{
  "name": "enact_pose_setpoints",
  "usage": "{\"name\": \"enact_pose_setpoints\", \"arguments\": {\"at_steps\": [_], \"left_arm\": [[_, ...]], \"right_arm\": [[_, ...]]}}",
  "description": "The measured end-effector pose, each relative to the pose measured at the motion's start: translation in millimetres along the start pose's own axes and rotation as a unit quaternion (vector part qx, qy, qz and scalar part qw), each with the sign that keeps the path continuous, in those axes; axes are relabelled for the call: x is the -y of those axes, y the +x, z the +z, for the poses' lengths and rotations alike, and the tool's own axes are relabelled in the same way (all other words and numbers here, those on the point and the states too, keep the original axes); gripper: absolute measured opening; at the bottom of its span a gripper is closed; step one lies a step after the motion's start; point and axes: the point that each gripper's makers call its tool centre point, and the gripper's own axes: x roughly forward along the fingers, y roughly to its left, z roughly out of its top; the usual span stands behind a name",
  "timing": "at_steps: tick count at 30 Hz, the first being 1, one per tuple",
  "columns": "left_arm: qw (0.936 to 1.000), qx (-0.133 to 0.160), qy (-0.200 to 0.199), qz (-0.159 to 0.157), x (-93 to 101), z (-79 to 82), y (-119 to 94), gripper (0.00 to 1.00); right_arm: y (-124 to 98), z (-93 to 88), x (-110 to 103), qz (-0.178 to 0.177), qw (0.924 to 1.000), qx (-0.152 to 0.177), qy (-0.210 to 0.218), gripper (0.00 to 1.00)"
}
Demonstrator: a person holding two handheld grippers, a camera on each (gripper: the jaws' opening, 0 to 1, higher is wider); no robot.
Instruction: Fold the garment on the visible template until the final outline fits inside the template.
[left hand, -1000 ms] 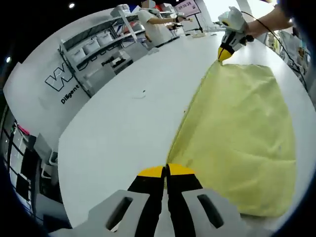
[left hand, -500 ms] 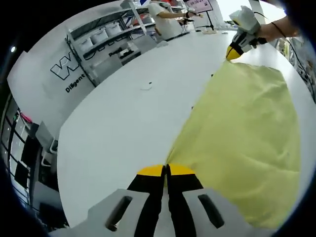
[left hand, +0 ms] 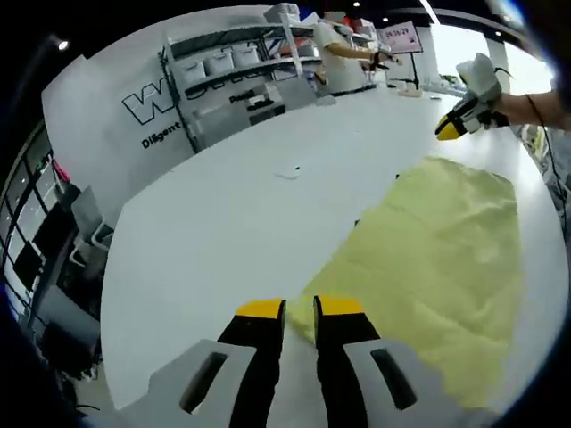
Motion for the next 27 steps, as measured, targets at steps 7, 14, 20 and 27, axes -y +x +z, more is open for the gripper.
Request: {"name": "enact_pose_setpoints", "arguments": {"at_steps": [7,14,20,27], "left_arm": [[0.9994,0.007,-0.034,0.002,7.8,-7.3,-14.4,0.15],[0.9987,0.021,-0.046,0.002,18.2,-7.8,-28.5,0.14],[0.997,0.023,-0.074,0.007,30.4,-14.9,-40.9,0.15],[0.9961,0.022,-0.085,0.005,45.3,-28.3,-63.4,0.16]], "right_arm": [[-14.0,-5.6,-11.2,-0.004,1.0,0.004,0.004,0.09],[-19.4,-8.7,-20.0,0.018,0.9992,0.017,0.032,0.09],[-33.5,-15.3,-27.7,0.022,0.9989,0.022,0.034,0.07],[-49.6,-34.6,-47.7,0.03,0.9984,0.018,0.044,0.07]]}}
